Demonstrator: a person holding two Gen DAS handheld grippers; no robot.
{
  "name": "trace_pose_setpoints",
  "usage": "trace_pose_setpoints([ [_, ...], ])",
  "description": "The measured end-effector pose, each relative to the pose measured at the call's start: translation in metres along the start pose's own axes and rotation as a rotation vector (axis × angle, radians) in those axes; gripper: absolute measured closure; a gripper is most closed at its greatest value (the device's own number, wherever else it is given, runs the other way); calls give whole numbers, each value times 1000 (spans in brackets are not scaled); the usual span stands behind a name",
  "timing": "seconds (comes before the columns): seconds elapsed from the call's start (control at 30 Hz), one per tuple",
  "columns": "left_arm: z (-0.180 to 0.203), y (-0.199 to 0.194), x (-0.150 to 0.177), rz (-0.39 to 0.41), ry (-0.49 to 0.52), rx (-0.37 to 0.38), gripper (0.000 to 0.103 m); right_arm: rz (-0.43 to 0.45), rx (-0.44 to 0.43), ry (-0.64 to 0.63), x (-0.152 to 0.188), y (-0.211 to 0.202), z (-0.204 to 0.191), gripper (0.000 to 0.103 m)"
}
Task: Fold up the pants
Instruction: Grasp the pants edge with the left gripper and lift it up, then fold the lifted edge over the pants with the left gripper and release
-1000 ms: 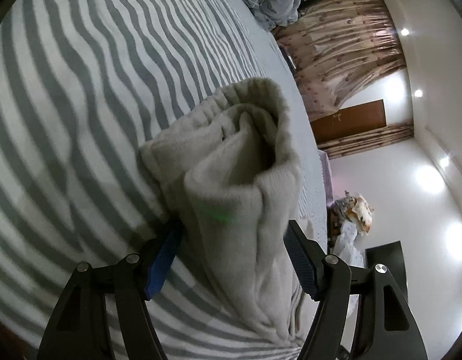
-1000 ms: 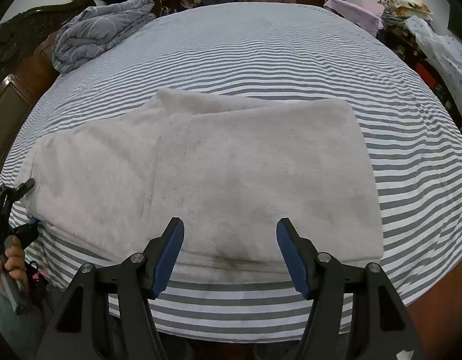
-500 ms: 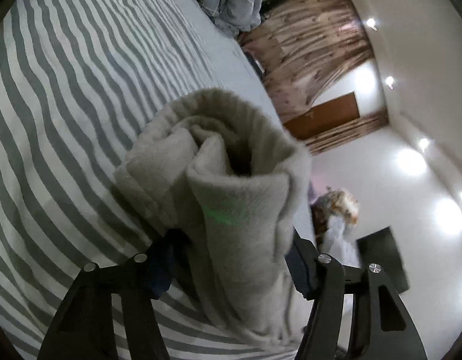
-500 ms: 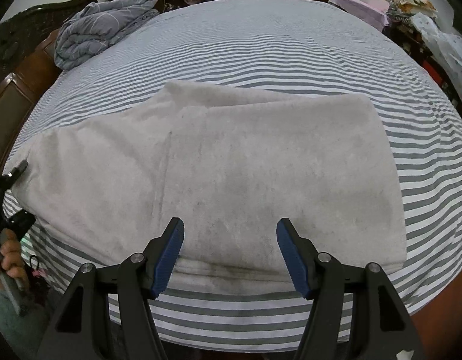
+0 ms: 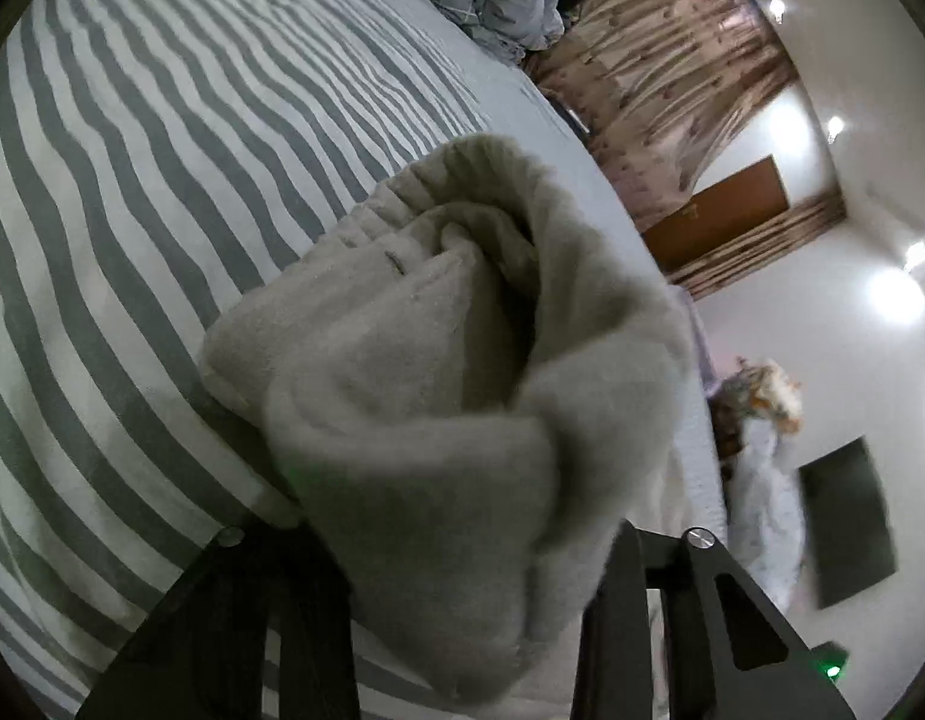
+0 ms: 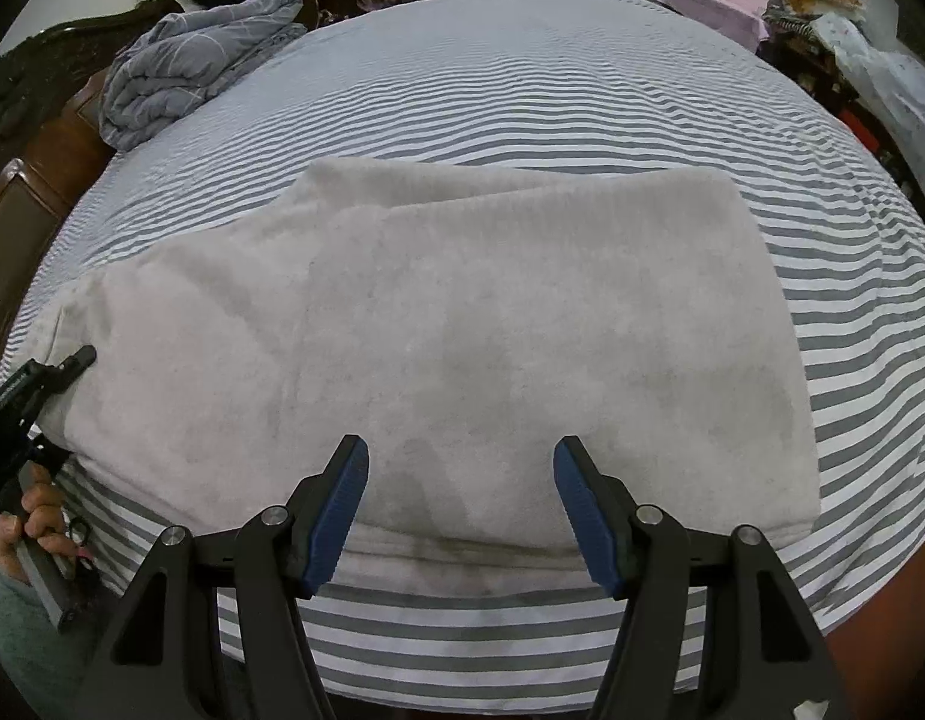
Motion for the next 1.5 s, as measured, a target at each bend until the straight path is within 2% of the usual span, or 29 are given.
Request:
trace_pose_setpoints([
  [0.17, 13, -7, 1, -1, 22, -35, 77, -36, 3, -12, 6, 14, 4, 40],
  [0.3, 36, -14, 1, 14, 98, -64, 79, -46, 4, -30, 8, 20, 2, 37],
  [0.43, 77, -26, 7, 44, 207, -75, 81, -43, -48, 2, 7, 14, 8, 37],
  [0.57, 120, -32, 13, 66, 292, -113, 82, 23, -203, 139, 7, -8, 32, 38],
  [0.67, 154, -35, 19, 77, 331, -119, 82, 49, -206, 168, 8, -22, 49, 38],
  [0.8, 201, -42, 36, 93, 435, -103, 82, 80, -185, 178, 11, -37, 71, 38],
  [1.0, 284, -35, 73, 70, 582, -63, 82, 128, -224, 301, 26, -57, 113, 38],
  [1.2, 352, 2, 129, 16, 695, -35, 83, 169, -263, 413, 40, -67, 158, 37],
  [1.37, 393, 47, 199, -52, 826, -78, 83, 184, -280, 493, 56, -69, 194, 36],
  [1.5, 397, 74, 247, -88, 895, -131, 83, 182, -289, 537, 61, -64, 217, 36],
])
Point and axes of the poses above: each gripper's, at about its wrist camera, not at the fingertips, and y roughly the way its jaws point, z to its right, x to its underside, the point moved 3 cm from there along y, roughly the way its jaws point, and after that the axes turned 3 degrees about -x, right-handed, at the moved point
